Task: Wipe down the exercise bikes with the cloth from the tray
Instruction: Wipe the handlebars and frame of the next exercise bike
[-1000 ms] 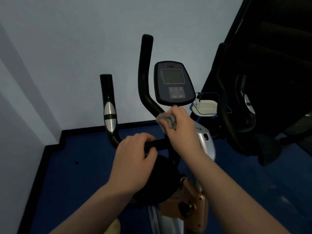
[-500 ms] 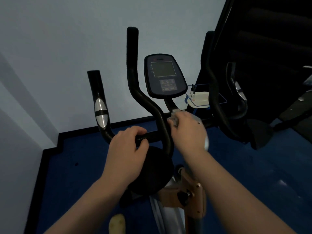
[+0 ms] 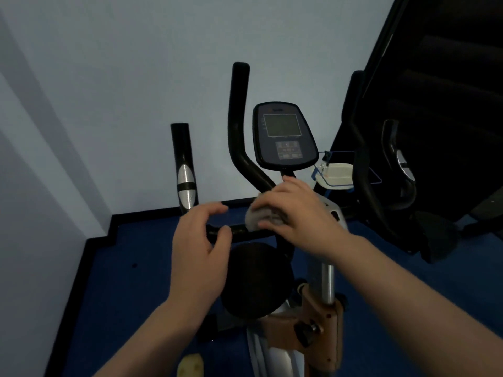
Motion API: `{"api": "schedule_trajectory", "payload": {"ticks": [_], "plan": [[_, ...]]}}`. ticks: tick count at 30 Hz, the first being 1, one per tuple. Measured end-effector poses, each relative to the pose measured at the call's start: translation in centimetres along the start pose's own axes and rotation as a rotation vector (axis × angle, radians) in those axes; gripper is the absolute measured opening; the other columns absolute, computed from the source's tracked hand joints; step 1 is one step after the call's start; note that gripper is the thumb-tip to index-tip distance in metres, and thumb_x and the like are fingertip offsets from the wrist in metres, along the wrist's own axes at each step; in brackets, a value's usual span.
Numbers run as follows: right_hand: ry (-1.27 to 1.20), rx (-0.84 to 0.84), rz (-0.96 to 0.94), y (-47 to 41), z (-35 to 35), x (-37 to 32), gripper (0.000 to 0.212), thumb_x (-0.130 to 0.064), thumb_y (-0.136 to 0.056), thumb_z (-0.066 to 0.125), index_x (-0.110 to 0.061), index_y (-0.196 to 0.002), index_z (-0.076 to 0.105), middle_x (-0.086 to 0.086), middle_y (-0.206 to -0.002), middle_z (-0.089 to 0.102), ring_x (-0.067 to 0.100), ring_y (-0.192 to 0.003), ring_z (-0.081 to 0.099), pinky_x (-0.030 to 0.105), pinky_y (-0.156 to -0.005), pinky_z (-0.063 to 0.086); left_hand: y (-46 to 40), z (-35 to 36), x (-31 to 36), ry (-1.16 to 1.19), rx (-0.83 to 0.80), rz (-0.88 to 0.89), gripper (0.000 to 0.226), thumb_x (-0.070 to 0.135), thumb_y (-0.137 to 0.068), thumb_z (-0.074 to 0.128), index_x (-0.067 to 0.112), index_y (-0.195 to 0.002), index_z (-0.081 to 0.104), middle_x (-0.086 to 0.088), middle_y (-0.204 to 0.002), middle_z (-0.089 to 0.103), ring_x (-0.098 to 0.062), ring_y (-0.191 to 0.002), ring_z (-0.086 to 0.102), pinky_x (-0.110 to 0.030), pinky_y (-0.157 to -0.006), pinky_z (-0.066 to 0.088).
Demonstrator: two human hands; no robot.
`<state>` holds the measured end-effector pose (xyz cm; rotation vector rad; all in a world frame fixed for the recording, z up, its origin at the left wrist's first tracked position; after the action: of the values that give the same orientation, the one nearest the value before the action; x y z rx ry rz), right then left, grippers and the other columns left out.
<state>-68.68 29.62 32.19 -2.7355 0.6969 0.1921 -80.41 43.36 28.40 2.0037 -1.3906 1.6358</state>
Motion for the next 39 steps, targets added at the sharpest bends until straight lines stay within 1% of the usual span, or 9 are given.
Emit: {"api": "schedule_trajectory", "payload": {"ticks": [3,5,10,14,23,26,31,35,39], "plan": [[0.097,-0.052,-0.168,1.1,-0.5,1.2,0.024,-0.037,-0.085,0.061,-0.03,-0.107,0.066,-0.012,-0.108,0.067,0.005,-0.115,0.051,0.029,-0.118,0.012,-1.2,-2.0,-0.8,-0.034,0.068,0.078,0.035,0.01,-0.088,0.056,0.03,-0.116,0.055,0.018,-0.115,0.053,0.014,-0.111,0.043,-0.003,-0.094,0.031],[0.074,-0.083,-0.192,0.9,0.2,0.7,0.028,-0.036,-0.086,0.062,-0.03,-0.112,0.067,-0.009,-0.113,0.068,0.01,-0.115,0.055,0.032,-0.113,0.031,-2.1,-2.6,-1.5,-0.048,0.067,0.061,0.037,0.007,-0.089,0.056,0.025,-0.12,0.055,0.014,-0.121,0.052,0.017,-0.112,0.041,0.002,-0.094,0.027],[0.087,-0.262,-0.143,-2.4,1.7,-1.2,0.043,-0.048,-0.087,0.058,-0.043,-0.128,0.052,-0.013,-0.11,0.07,0.01,-0.101,0.064,0.027,-0.082,0.046,-2.5,-2.4,-3.0,-0.067,0.001,-0.019,0.043,0.006,-0.091,0.055,0.022,-0.131,0.05,0.013,-0.135,0.047,0.008,-0.12,0.039,-0.017,-0.105,0.029],[0.158,-0.301,-0.142,-2.0,1.0,0.2,0.052,-0.052,-0.083,0.06,-0.044,-0.13,0.042,-0.012,-0.12,0.064,0.016,-0.123,0.05,0.031,-0.086,0.045,-2.4,-2.9,-3.9,-0.068,-0.108,-0.029,0.05,0.014,-0.094,0.054,0.028,-0.14,0.042,0.018,-0.144,0.041,0.009,-0.129,0.035,-0.016,-0.106,0.027],[-0.153,-0.374,0.107,-4.4,4.0,-3.6,0.05,-0.045,-0.083,0.067,-0.038,-0.13,0.052,-0.008,-0.123,0.064,0.012,-0.111,0.058,0.027,-0.087,0.044,-4.1,-3.5,-4.4,0.076,0.036,0.027,0.025,0.016,-0.093,0.054,0.023,-0.116,0.061,0.016,-0.111,0.058,-0.001,-0.107,0.055,-0.007,-0.087,0.04],[-0.167,-0.317,0.276,-2.5,3.7,-3.3,0.046,-0.046,-0.084,0.064,-0.041,-0.129,0.053,-0.011,-0.126,0.063,0.011,-0.113,0.058,0.035,-0.098,0.045,-4.9,-3.7,-4.8,0.159,0.03,0.046,0.025,0.021,-0.089,0.05,0.023,-0.111,0.062,0.019,-0.105,0.056,-0.005,-0.101,0.058,-0.011,-0.085,0.043],[-0.104,-0.154,0.441,-5.6,5.9,-7.8,0.034,-0.05,-0.091,0.051,-0.026,-0.113,0.058,-0.002,-0.102,0.067,0.019,-0.093,0.061,0.034,-0.076,0.047,-7.7,-4.8,-5.6,0.182,-0.089,0.102,0.026,0.012,-0.089,0.05,0.023,-0.11,0.06,0.011,-0.105,0.056,-0.007,-0.093,0.057,-0.008,-0.079,0.042],[-0.055,-0.024,0.624,-4.4,6.7,-10.1,0.026,-0.042,-0.096,0.047,-0.029,-0.117,0.052,-0.01,-0.11,0.064,0.012,-0.096,0.058,0.027,-0.084,0.039,-10.4,-5.6,-6.4,0.16,-0.186,0.154,0.029,0.015,-0.089,0.049,0.028,-0.113,0.058,0.018,-0.108,0.054,0.003,-0.101,0.053,-0.001,-0.083,0.036],[0.045,0.15,0.799,-6.7,7.5,-12.4,0.022,-0.043,-0.098,0.039,-0.027,-0.11,0.049,-0.01,-0.104,0.062,0.01,-0.088,0.06,0.025,-0.07,0.039,-13.4,-6.4,-6.7,0.159,-0.23,0.228,0.034,0.014,-0.088,0.048,0.029,-0.117,0.055,0.011,-0.118,0.051,-0.001,-0.114,0.048,-0.005,-0.094,0.033]]}}
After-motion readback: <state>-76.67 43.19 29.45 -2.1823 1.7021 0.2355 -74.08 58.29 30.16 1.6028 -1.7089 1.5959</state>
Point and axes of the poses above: each hand's wrist, its own y-axis away from the middle knuckle, its own z-axis out of the palm, x = y × z, the point moved 4 cm from there along -y, towards the middle knuckle
